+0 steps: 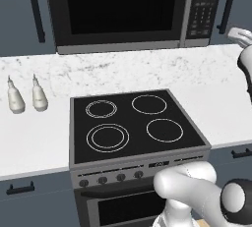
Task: Open the microwave, place the bowl with waffle inside the microwave, then close the microwave door and turn it on.
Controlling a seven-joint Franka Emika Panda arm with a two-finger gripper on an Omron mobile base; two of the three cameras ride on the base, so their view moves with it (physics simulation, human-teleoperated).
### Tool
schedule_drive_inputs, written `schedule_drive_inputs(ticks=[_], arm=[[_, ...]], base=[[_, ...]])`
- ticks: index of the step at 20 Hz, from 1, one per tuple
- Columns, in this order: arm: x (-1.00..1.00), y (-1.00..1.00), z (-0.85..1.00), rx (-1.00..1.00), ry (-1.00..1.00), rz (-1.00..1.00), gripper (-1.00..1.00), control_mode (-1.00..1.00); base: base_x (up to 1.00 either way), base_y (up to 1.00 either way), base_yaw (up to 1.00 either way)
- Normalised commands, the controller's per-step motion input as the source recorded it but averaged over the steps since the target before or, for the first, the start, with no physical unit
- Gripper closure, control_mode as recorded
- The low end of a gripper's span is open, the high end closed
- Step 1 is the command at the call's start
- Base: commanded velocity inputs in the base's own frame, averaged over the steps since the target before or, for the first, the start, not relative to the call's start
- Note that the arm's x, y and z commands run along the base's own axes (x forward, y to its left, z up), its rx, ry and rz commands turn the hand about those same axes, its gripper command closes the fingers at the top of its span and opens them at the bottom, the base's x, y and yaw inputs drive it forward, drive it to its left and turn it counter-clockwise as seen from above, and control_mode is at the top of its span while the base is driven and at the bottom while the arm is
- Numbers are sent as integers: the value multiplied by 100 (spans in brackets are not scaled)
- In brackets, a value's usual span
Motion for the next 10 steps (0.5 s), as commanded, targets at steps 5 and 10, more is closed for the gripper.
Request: schedule_drive_inputs(ticks=[5, 10], arm=[[-17, 0, -29, -18, -56, 0, 100, -100], [-2, 8, -6, -29, -28, 1, 100, -100]], base=[[0, 0, 0], [0, 0, 0]])
